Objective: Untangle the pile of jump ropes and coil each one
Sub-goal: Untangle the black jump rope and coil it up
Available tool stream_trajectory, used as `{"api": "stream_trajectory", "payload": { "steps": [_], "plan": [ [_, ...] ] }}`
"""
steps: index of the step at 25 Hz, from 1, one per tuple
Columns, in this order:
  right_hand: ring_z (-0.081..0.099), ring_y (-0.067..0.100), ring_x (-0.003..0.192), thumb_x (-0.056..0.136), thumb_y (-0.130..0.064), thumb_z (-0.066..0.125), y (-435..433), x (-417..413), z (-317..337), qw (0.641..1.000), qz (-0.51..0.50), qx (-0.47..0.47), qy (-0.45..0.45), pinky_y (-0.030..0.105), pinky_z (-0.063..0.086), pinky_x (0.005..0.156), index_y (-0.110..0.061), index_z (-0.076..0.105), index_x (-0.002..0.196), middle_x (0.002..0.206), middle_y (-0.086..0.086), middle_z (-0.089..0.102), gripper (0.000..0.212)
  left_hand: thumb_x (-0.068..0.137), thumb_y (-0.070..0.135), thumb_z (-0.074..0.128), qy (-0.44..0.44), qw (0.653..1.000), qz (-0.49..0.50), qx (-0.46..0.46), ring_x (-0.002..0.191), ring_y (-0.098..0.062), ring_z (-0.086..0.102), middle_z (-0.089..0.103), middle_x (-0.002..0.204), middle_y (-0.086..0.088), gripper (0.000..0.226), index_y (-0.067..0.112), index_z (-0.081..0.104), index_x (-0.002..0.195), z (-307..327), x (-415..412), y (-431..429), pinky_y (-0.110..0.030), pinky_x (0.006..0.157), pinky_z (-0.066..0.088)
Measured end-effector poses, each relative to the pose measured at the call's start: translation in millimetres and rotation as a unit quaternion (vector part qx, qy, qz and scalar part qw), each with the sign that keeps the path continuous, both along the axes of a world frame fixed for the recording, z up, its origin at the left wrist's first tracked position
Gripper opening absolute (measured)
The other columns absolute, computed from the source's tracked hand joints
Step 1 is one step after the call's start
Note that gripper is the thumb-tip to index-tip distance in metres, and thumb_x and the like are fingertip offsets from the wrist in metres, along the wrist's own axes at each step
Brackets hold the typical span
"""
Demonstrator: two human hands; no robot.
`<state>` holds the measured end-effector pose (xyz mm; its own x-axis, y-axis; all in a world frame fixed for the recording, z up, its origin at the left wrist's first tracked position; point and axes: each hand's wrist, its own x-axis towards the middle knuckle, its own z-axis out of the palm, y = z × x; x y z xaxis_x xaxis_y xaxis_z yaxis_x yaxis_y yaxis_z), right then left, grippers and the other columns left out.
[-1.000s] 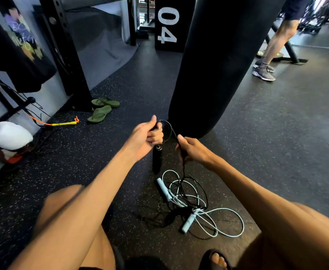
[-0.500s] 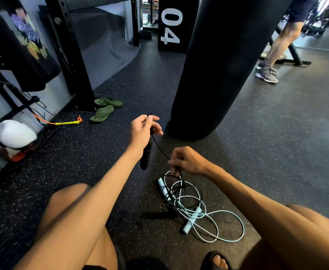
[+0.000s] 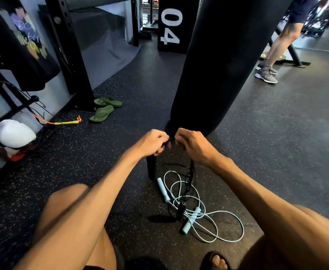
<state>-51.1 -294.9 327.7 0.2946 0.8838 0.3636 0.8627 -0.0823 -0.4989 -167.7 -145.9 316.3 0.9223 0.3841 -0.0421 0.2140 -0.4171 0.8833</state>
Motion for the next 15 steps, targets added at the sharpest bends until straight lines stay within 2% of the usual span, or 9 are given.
{"api": "stream_trajectory", "payload": {
  "steps": [2, 4, 7, 10, 13, 15],
  "plan": [
    [0.054, 0.012, 0.067, 0.100, -0.016, 0.049, 1.1, 4.5, -2.2, 1.000, -0.011, 0.002, -0.006, 0.027, 0.042, 0.064, -0.011, 0.057, 0.080, 0.072, -0.003, 0.057, 0.022, 0.101, 0.026, 0.043, 0.018, 0.998, -0.014, -0.063, 0.039, -0.011, 0.028, 0.036, 0.046, 0.000, 0.045, 0.008, 0.056, 0.062, 2.3, 0.6, -2.1, -0.024, 0.046, 0.022],
    [0.055, 0.013, 0.067, 0.101, -0.019, 0.049, 1.5, 5.9, -2.6, 0.999, -0.030, 0.000, 0.017, 0.028, 0.042, 0.063, -0.013, 0.055, 0.077, 0.072, -0.001, 0.058, 0.025, 0.100, 0.034, 0.046, 0.018, 0.993, -0.024, -0.114, 0.043, -0.012, 0.022, 0.030, 0.051, -0.002, 0.047, 0.012, 0.049, 0.059, 7.5, -2.1, -4.4, -0.024, 0.045, 0.020],
    [0.044, 0.002, 0.057, 0.102, -0.025, 0.047, 3.9, 5.3, -3.7, 0.994, -0.059, -0.016, 0.094, 0.023, 0.036, 0.059, -0.021, 0.047, 0.069, 0.063, -0.009, 0.047, 0.033, 0.100, 0.031, 0.048, -0.008, 0.976, -0.052, -0.212, 0.043, -0.012, 0.014, 0.020, 0.047, 0.003, 0.044, 0.014, 0.041, 0.060, 14.2, -7.0, -11.1, -0.027, 0.048, 0.012],
    [0.045, 0.008, 0.057, 0.102, -0.043, 0.039, 3.9, 3.8, -11.1, 0.980, -0.046, -0.048, 0.189, 0.035, 0.039, 0.060, -0.010, 0.050, 0.072, 0.060, -0.002, 0.051, 0.046, 0.099, 0.029, 0.049, -0.049, 0.950, -0.055, -0.303, 0.043, -0.011, 0.011, 0.016, 0.048, 0.005, 0.041, 0.014, 0.041, 0.062, 14.1, -6.9, -11.1, -0.028, 0.048, 0.010],
    [0.054, 0.013, 0.059, 0.107, -0.036, 0.031, -1.2, -2.7, -9.5, 0.955, -0.012, -0.068, 0.287, 0.025, 0.044, 0.061, -0.006, 0.058, 0.075, 0.063, 0.008, 0.064, 0.052, 0.100, 0.030, 0.049, -0.079, 0.933, -0.039, -0.348, 0.041, -0.007, 0.014, 0.019, 0.049, 0.007, 0.041, 0.015, 0.041, 0.063, 12.3, -4.5, -7.9, -0.024, 0.045, 0.011],
    [0.056, 0.012, 0.066, 0.107, -0.031, 0.032, -1.6, -4.9, -8.7, 0.942, -0.024, -0.069, 0.327, 0.020, 0.044, 0.063, -0.002, 0.062, 0.083, 0.075, 0.011, 0.065, 0.048, 0.100, 0.028, 0.049, -0.101, 0.928, -0.024, -0.357, 0.041, -0.006, 0.016, 0.020, 0.049, 0.007, 0.039, 0.014, 0.040, 0.064, 11.4, -4.1, -6.9, -0.021, 0.043, 0.015]
  ]
}}
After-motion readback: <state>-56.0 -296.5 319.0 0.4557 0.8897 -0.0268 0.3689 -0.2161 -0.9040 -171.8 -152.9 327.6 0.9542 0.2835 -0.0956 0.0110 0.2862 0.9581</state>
